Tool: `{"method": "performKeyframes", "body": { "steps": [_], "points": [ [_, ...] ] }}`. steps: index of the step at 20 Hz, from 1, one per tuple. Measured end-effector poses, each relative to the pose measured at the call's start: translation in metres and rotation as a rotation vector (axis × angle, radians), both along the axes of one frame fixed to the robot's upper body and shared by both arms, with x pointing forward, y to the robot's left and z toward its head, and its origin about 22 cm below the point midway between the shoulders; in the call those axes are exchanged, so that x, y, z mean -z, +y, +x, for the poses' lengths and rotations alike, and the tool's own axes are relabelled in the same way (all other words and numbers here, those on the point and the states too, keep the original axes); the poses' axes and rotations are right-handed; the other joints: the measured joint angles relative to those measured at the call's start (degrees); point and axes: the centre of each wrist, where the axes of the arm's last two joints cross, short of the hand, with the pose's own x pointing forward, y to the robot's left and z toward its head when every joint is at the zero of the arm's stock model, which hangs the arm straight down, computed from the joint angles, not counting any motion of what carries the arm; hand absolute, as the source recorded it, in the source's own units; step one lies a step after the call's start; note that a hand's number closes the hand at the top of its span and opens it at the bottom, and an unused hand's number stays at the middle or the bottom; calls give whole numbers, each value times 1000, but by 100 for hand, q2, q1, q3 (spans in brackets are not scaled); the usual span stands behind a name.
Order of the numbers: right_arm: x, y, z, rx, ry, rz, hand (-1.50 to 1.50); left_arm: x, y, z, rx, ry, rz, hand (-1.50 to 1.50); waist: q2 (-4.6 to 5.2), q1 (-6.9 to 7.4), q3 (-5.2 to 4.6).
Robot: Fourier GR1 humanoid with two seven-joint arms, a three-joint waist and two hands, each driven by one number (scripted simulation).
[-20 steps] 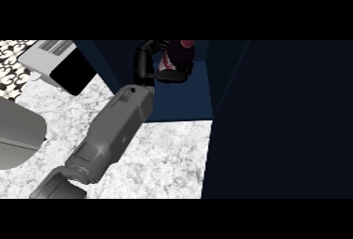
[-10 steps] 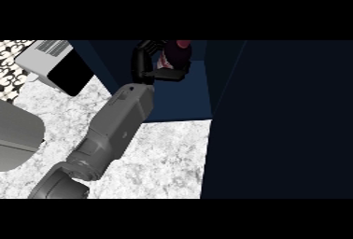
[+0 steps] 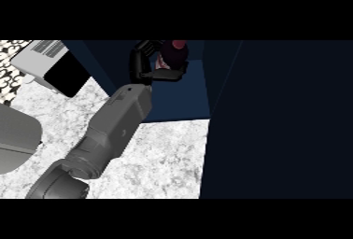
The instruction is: Pick up the wine, place it into the cabinet and close the cabinet
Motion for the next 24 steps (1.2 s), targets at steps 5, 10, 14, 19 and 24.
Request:
{"method": "performKeyframes", "body": {
  "steps": [5, 10, 14, 19, 24],
  "points": [
    [4, -1, 1, -3, 3, -5, -150, 4, 2, -1, -17, 19, 32, -150, 4, -3, 1],
    [2, 1, 1, -14, -3, 6, -150, 7, 3, -2, -42, 44, 74, -150, 3, -19, 8],
    [2, 2, 2, -16, -2, 13, -150, 13, 5, -4, -54, 53, 111, -150, 12, -24, 6],
    [4, 1, 1, -17, 0, 10, -150, 24, 9, -9, -70, 72, 164, -150, 21, -47, 7],
    [3, 3, 2, -31, -6, 11, -150, 27, 10, -11, -98, 63, 170, -150, 36, -72, 5]
  ]
}}
